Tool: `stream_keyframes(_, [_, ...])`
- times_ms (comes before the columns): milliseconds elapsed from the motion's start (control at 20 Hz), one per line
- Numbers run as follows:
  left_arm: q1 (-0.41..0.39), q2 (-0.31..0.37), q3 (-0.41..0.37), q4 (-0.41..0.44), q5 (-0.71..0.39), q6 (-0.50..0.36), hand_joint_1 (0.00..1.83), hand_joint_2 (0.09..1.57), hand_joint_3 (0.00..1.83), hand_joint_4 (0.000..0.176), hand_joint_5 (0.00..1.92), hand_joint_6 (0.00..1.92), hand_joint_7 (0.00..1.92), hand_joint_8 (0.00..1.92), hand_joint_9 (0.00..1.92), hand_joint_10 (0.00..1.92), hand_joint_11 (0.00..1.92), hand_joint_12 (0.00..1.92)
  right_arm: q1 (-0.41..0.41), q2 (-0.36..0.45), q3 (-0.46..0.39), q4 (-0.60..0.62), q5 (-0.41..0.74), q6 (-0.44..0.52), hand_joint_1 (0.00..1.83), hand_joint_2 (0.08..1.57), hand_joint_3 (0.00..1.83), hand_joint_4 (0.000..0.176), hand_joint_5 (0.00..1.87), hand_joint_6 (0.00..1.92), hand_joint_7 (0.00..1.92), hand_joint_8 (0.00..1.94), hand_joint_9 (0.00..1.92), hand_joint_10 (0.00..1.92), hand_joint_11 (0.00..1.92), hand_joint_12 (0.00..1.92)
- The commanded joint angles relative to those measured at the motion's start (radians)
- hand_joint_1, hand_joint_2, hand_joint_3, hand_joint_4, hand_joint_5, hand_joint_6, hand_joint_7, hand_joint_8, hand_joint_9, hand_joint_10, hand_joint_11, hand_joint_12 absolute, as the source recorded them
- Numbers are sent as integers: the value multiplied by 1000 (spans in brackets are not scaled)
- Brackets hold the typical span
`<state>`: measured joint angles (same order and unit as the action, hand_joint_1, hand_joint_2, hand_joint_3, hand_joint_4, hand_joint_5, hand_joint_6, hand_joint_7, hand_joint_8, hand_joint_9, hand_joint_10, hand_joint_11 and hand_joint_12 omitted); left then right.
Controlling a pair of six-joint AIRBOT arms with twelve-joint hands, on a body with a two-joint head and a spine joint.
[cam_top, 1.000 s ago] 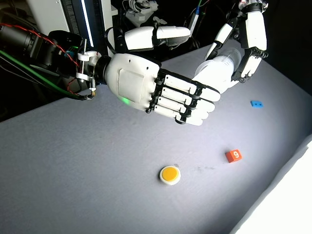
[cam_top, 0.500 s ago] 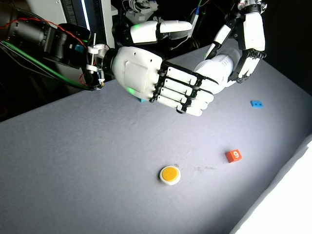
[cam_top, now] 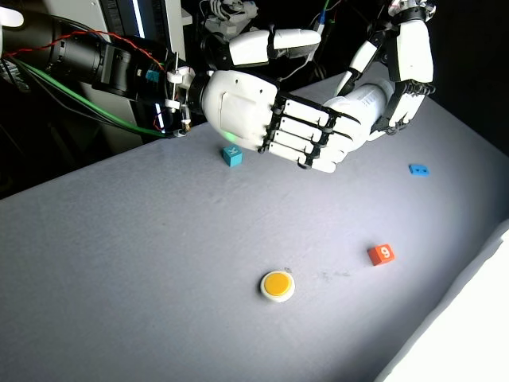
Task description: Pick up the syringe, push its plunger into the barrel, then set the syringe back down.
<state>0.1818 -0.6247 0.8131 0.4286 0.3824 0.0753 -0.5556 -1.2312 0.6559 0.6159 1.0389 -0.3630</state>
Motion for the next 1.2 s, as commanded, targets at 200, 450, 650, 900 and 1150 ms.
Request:
stream_keyframes(200, [-12, -13, -6, -21, -164, -55, 1384, 1074, 1, 0, 901, 1187, 1146, 573, 1058, 998, 855, 1289, 27, -64, -40, -185, -101, 6, 0, 1189, 2, 0, 0, 0, 0, 0, 0, 0, 0, 0])
stream_keyframes(450, [-12, -14, -7, -21, -164, -55, 1388, 1064, 0, 0, 924, 1109, 1185, 520, 1064, 1024, 830, 1354, 28, -98, -59, -149, -147, 7, 0, 1184, 0, 0, 0, 0, 0, 0, 0, 0, 0, 0])
stream_keyframes(650, [-11, -14, -7, -21, -164, -55, 1391, 1061, 0, 0, 923, 1063, 1201, 526, 1067, 1047, 857, 1391, 32, -81, -68, -150, -122, 6, 0, 1191, 3, 0, 0, 0, 0, 0, 0, 0, 0, 0])
stream_keyframes(900, [-11, -14, -8, -21, -160, -55, 1393, 1061, 5, 0, 920, 960, 1165, 710, 1056, 1058, 884, 1410, 51, 45, -66, -150, -75, 30, 0, 1191, 2, 0, 0, 0, 0, 0, 0, 0, 0, 0])
stream_keyframes(1150, [-8, -13, -9, -16, -156, -55, 1387, 1070, 0, 0, 905, 1103, 1186, 526, 1052, 1053, 850, 1346, 50, 177, -42, -152, -76, 57, 0, 1189, 0, 0, 0, 0, 0, 0, 0, 0, 0, 0])
